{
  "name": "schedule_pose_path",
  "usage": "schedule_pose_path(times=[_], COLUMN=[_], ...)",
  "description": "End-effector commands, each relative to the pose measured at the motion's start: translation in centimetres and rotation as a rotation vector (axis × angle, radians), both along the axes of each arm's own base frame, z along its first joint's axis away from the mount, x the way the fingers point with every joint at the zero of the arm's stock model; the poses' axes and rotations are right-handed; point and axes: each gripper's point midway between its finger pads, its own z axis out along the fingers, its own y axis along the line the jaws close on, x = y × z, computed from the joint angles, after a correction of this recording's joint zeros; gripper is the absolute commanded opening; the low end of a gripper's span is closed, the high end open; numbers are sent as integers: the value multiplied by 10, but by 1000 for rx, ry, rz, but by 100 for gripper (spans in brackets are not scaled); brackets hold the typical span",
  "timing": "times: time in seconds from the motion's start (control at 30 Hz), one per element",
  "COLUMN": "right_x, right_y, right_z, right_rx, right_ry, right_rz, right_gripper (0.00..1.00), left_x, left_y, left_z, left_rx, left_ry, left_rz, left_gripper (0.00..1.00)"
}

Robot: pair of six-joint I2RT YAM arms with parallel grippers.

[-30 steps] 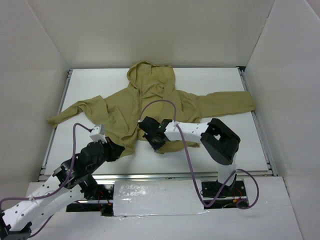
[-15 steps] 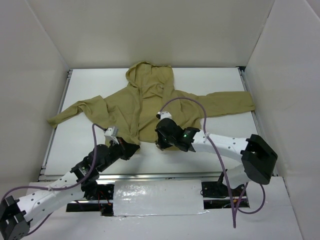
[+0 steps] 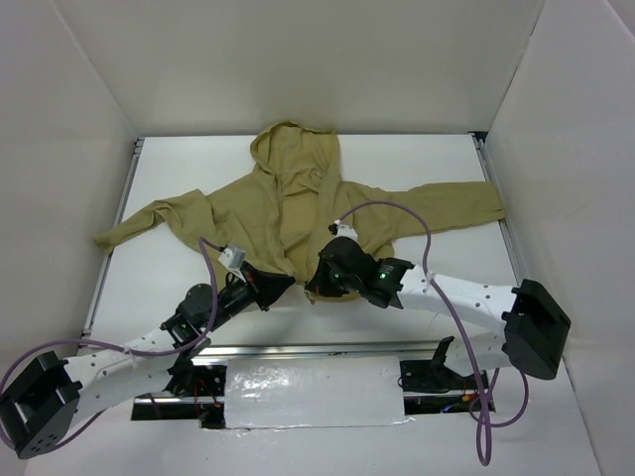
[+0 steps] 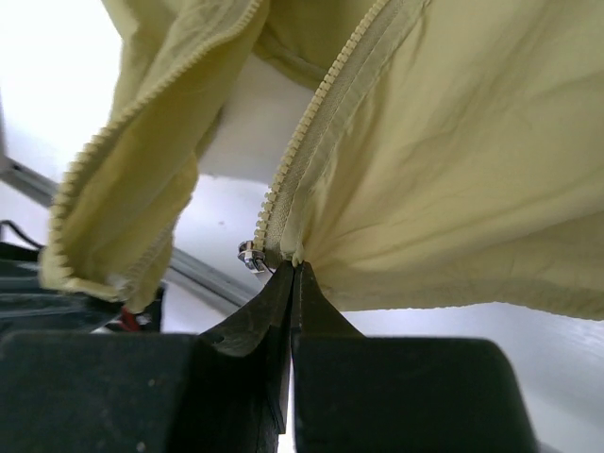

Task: Zip up the jacket

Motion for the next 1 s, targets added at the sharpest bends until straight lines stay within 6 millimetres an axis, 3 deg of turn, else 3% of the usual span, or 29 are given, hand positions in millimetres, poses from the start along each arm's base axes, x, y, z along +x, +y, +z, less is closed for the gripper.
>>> schedule_pose_path(times=[0.0,0.17,0.97], right_x=[-2,-3,-6], right_y=[8,8,12], right_z=[28,46,63], right_rx=[122,175,204], right_ry=[-3,-36,-89], right_rz=[-46,-42,28], right_gripper=[0,0,0], left_x=[-2,-2,3], left_y=[-3,-6,-11], left_z=[30,29,24], left_rx=[-71,-69,-63], left_ry=[-124,-117,-83], left_rz=[-26,-40,-38], left_gripper=[0,0,0])
